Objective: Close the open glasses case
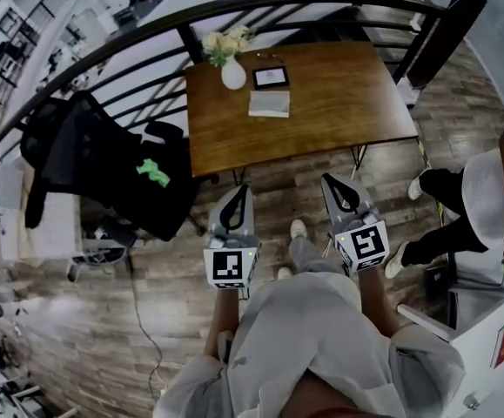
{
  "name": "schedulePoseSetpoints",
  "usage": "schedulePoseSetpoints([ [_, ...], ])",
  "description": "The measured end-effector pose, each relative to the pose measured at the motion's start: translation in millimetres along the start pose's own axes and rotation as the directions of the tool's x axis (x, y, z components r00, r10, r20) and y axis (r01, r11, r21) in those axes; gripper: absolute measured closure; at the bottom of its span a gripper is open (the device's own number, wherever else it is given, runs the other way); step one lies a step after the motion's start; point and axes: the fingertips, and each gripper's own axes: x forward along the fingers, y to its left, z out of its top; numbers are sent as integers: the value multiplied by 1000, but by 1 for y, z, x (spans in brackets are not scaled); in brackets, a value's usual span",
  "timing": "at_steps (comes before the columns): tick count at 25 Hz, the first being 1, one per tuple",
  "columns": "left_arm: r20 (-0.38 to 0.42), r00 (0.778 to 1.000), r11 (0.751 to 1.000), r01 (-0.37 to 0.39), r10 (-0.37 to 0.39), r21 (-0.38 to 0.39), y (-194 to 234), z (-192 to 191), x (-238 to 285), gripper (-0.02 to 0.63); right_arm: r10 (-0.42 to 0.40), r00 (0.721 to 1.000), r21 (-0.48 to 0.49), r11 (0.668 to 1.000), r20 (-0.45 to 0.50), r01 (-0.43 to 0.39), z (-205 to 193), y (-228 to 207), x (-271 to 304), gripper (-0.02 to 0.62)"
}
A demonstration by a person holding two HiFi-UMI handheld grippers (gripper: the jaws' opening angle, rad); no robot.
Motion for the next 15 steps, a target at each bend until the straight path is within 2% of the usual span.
schedulePoseSetpoints([
  [15,-34,997,998,-68,69,9,31,4,123,586,76,997,22,997,6,-76,1,-89,102,592],
])
